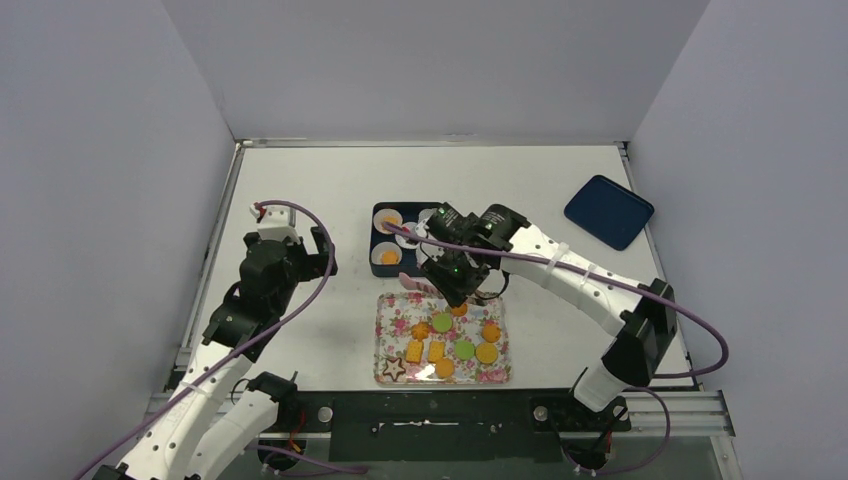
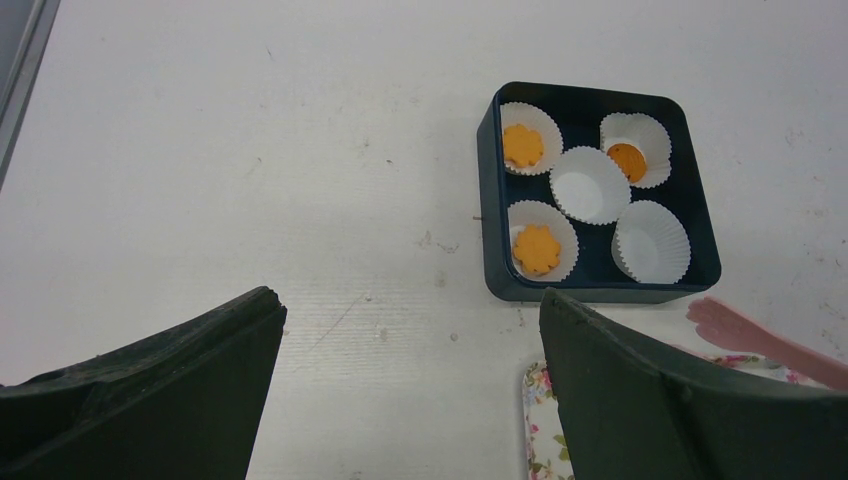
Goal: Pack the cookies
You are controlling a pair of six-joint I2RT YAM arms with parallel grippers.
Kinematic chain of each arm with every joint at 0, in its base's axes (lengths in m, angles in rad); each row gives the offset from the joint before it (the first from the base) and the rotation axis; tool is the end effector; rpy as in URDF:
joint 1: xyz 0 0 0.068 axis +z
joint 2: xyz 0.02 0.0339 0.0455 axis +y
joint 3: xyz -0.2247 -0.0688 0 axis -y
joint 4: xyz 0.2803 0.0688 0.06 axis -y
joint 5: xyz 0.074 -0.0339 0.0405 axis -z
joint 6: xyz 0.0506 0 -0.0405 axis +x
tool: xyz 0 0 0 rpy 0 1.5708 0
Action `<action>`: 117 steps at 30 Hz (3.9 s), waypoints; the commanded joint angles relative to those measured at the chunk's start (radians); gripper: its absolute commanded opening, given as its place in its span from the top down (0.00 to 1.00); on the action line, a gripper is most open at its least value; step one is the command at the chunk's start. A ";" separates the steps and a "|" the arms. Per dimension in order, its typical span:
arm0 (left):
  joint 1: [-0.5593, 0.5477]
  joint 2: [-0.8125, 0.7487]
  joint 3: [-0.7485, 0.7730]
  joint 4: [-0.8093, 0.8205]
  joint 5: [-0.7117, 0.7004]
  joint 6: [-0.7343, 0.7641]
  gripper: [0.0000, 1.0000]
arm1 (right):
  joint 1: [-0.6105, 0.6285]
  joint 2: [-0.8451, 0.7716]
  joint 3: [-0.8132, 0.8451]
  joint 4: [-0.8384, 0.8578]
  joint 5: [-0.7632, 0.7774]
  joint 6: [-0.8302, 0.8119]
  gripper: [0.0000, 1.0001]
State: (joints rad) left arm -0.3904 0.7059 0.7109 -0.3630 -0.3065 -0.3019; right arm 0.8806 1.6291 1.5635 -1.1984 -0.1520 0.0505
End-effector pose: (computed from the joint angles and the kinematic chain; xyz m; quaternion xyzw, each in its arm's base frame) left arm 0.2310 -0.0785 0.2778 -0.0510 0.8151 -0.0731 0.5724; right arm 0.2196 0.2780 0.2611 -0.4080 0.8971 0.1354 0.1025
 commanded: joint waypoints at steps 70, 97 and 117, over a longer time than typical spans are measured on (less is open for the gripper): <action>0.003 -0.025 0.002 0.035 0.037 0.004 0.03 | 0.141 -0.114 -0.200 -0.003 0.091 0.215 0.80; -0.016 -0.045 0.003 0.031 0.030 0.006 0.03 | -0.063 0.057 0.092 0.140 0.101 0.061 0.85; -0.036 -0.045 0.005 0.029 0.018 0.014 0.03 | -0.148 0.305 0.296 0.157 0.079 -0.029 0.83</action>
State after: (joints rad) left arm -0.4194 0.6666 0.7086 -0.3634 -0.2817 -0.3019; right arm 0.7414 1.9278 1.7969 -1.0676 -0.0689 0.0433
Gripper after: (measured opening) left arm 0.973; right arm 0.342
